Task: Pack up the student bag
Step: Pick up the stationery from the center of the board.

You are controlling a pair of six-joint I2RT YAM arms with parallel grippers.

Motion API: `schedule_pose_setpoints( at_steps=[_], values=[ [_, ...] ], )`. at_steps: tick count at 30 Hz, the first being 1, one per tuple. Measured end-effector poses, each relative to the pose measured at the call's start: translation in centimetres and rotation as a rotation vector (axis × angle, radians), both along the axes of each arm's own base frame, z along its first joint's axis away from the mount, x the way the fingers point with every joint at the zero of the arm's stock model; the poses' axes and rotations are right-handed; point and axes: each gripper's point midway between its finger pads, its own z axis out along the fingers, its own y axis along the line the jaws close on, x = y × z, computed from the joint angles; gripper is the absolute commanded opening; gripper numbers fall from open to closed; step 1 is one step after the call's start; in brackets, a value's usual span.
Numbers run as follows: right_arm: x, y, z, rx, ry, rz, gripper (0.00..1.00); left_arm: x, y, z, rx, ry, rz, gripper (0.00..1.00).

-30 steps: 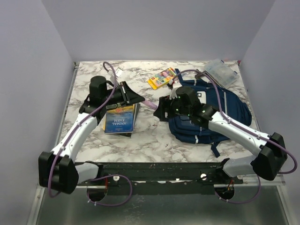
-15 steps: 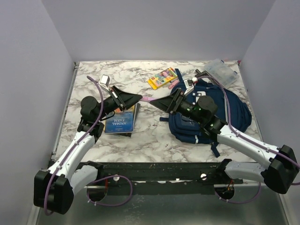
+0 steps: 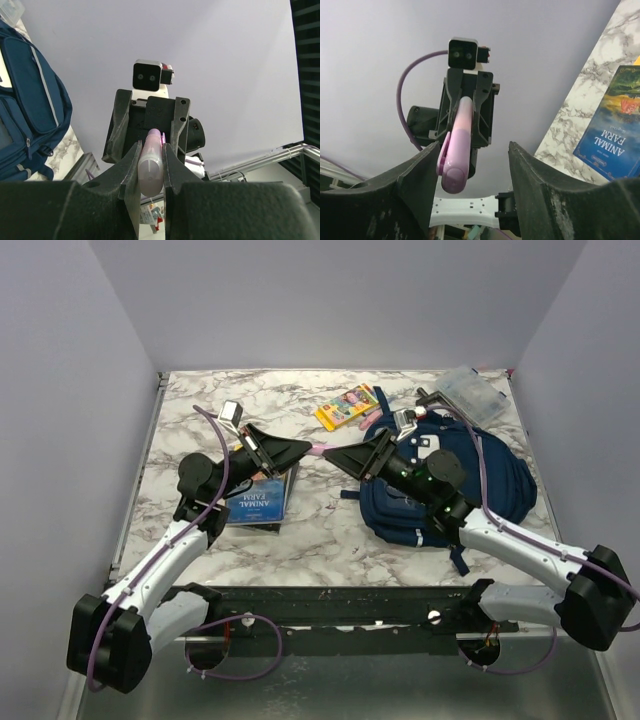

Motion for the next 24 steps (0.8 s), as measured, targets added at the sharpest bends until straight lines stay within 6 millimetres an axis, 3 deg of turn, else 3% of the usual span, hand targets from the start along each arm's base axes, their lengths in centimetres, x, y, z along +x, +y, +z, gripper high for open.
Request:
schedule_pose_setpoints(
  at_steps=[5,11,13,14,18,19,21,24],
  values=[
    [0.3,-0.5,0.9,0.032,-0.006,-0.032,0.37,-0.2,-0.6,0.1,-0.007,-0.003,-0.009,0.0],
    [0.6,-0.7,1.1,0.032,-0.017,-0.053,0.01,-0.1,-1.5,-0.5,-0.003,0.006,-0.015,0.0],
    [0.9,-0.9,0.9,0.013,-0.022,-0.073,0.01,0.1,-1.7,-0.8,0.002,0.011,-0.012,0.0],
    [1.0,-1.1,0.7,0.0,-0.022,-0.085,0.01,0.2,-1.8,-0.9,0.004,0.012,-0.014,0.07],
    [0.6,-2.5,0.2,-0.072,-0.013,-0.142,0.01,-0.3,-2.5,-1.6,0.013,0.009,-0.033,0.63],
    [0.4,-3.0,0.0,-0.1,-0.016,-0.165,0.01,-0.5,-2.7,-1.9,0.018,0.011,-0.039,0.72],
    [1.0,-5.0,-0.5,-0.162,-0.009,-0.265,0.01,-0.2,-2.9,-3.3,0.053,0.01,-0.032,0.83],
    [2.4,-8.9,-2.0,-0.31,0.028,-0.457,0.01,1.0,-3.0,-6.8,0.148,0.057,0.006,0.86]
  ],
)
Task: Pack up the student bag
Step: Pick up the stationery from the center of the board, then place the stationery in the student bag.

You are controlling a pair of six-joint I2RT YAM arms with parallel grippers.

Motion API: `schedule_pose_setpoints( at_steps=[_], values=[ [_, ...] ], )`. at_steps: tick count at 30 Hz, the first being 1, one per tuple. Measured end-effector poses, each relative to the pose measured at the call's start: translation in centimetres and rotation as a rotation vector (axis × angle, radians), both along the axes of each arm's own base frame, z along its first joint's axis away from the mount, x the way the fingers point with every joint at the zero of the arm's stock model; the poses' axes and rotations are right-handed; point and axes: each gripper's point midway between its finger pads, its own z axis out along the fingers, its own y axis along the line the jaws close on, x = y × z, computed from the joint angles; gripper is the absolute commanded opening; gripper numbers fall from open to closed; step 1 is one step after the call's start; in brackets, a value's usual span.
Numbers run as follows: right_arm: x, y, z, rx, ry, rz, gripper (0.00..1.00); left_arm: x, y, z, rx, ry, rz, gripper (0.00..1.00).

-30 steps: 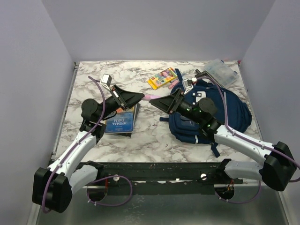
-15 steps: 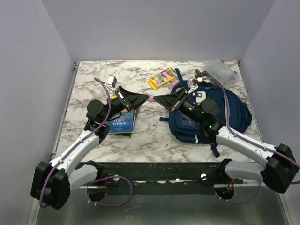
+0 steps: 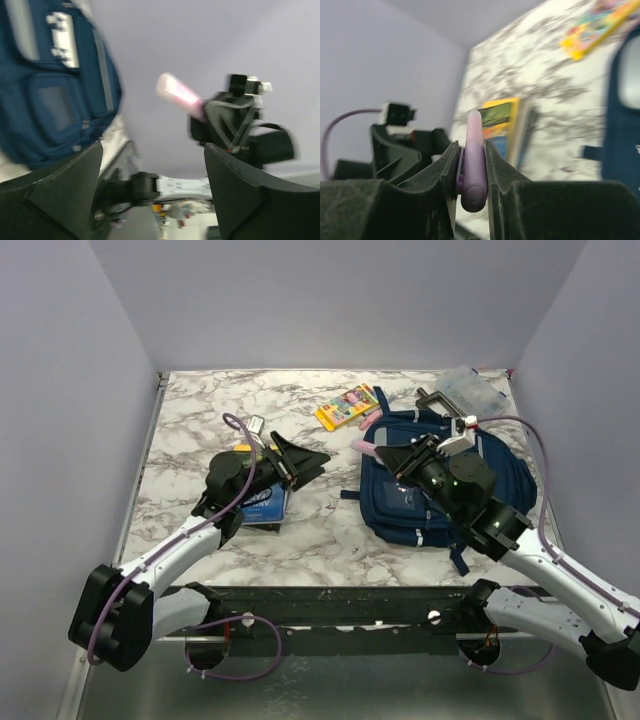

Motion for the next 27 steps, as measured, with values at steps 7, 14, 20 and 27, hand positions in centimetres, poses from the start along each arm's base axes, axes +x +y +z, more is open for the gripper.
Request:
schedule_pose_setpoints(
  at_steps=[7,14,20,27],
  values=[
    [3.3,-9.4,-5.8,-0.507,0.148,-0.364,0.01,2.1,-3.2,-8.0,0.333,0.092,0.026,0.83],
    [6.5,-20.0,-14.3,-0.755,0.454,-0.451,0.01,4.3,-9.1,-11.5,0.574,0.105,-0.06,0.74],
    [6.1,-18.3,-18.7,-0.766,0.549,-0.219,0.01,4.9,-13.6,-14.4,0.741,0.106,-0.161,0.6],
    [5.5,-17.3,-20.7,-0.794,0.581,-0.118,0.01,4.7,-14.3,-18.5,0.888,0.16,-0.232,0.56]
  ],
)
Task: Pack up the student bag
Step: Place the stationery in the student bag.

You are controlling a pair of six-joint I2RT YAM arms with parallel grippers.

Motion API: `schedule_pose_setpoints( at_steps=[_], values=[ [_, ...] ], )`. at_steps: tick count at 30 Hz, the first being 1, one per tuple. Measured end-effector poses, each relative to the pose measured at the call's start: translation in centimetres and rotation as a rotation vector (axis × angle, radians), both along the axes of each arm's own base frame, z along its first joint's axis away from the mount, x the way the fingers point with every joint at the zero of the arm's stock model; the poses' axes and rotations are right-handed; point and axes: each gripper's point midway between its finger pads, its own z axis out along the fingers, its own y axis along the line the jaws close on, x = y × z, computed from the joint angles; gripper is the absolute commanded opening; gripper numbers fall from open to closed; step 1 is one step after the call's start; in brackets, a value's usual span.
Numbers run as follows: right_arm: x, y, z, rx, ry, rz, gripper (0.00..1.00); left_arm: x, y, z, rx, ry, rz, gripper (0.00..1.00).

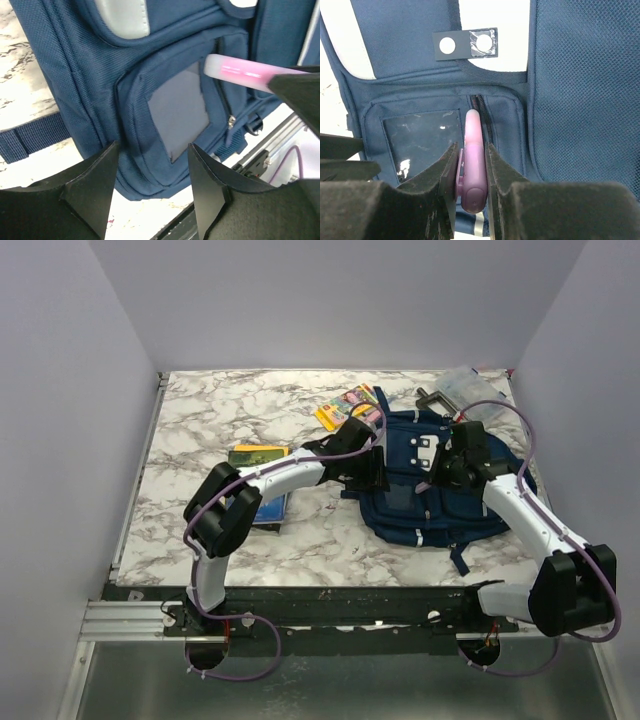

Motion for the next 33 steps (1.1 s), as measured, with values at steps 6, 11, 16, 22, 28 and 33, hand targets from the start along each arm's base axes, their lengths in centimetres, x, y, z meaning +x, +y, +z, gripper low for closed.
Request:
schedule_pose_setpoints(
  at_steps=[6,11,16,22,28,33],
  values=[
    [-0.4,0.0,0.5,-0.08,0.004,0.0,0.01,0.2,-0.1,-2.1,0.051,0.042,-0.01,0.53],
    [-0.8,-0.1,0.5,-0.174,0.046,0.002,0.01,0.2,-0.1,-2.4,0.056,0.053,-0.012,0.5],
    [-0.6,0.0,0.2,-0.207,0.072,0.003,0.01,0.5,0.2,-2.6,0.052,0.064,-0.004,0.5],
    [-0.2,0.1,-0.1,-0.228,0.089,0.005,0.01,0.6,0.4,-2.7,0.036,0.076,-0.002,0.49],
    [-0.5,0.2,0.0,-0.264,0.094,0.012,0.01,0.5,0.4,-3.0,0.015,0.094,0.002,0.48],
    [-0.5,0.9,-0.4,-0.271,0.107,0.053,0.01,0.5,0.3,-3.1,0.0,0.101,0.008,0.48]
  ],
)
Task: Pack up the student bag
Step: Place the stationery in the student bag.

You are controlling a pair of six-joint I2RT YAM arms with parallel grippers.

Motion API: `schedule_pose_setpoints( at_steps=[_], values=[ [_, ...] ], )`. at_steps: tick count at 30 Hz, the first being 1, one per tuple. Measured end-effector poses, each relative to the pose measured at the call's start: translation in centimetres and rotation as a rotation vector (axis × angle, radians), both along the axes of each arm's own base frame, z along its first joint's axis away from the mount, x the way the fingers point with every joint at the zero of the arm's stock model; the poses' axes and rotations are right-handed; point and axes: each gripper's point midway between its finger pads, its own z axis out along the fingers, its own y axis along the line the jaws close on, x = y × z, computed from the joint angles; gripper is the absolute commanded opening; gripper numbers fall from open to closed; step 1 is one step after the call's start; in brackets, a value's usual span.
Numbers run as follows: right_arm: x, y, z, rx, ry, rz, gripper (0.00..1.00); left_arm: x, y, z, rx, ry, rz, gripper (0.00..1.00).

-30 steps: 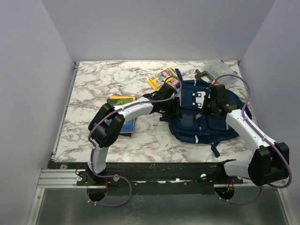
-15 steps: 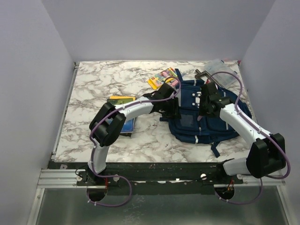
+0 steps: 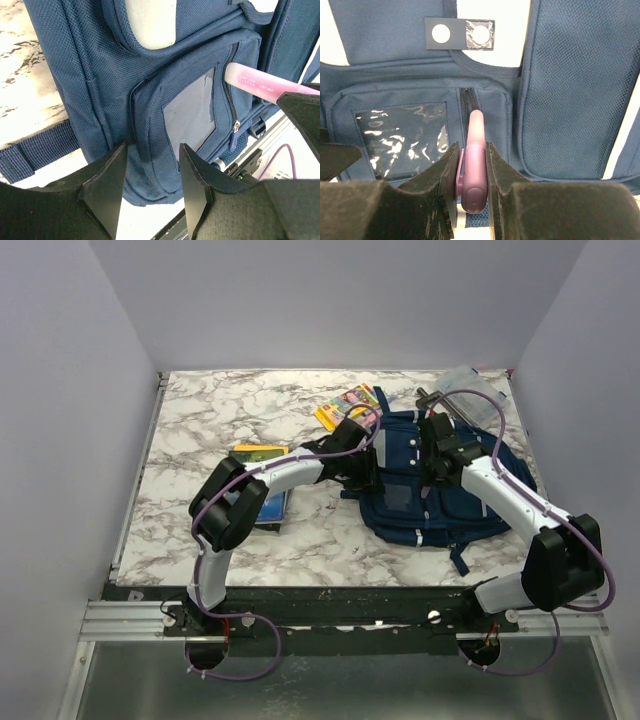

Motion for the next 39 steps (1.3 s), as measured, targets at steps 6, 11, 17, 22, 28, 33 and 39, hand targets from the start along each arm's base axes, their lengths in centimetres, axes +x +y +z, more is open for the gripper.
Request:
schedule_pose_setpoints(
  at_steps=[6,11,17,22,28,33,39],
  values=[
    [0.2,2.2,-0.1,0.13,-0.024,0.08,0.0,-0.2,0.7,-0.4,-0.023,0.018,0.017,0.44],
    [-0.4,4.7,0.1,0.358,-0.069,0.147,0.01,-0.5,3.6,-1.1,-0.02,0.049,0.078,0.42],
    [-1.7,5.4,0.1,0.698,-0.069,0.137,0.01,-0.6,4.5,-1.3,-0.038,0.048,0.105,0.41],
    [-2.9,6.4,-0.3,0.939,-0.06,0.169,0.04,-0.7,4.7,-1.3,-0.056,0.033,0.109,0.4],
    [-3.5,7.1,-2.1,1.104,-0.013,0.158,0.49,-0.8,4.8,-1.3,-0.067,0.026,0.106,0.4],
    [-2.8,6.1,-2.9,1.003,0.034,0.117,0.7,-0.8,4.7,-1.2,-0.074,0.025,0.103,0.39],
    [-1.8,3.6,-2.6,0.811,0.008,0.02,0.72,-0.9,4.7,-1.1,-0.079,0.024,0.099,0.39]
  ],
)
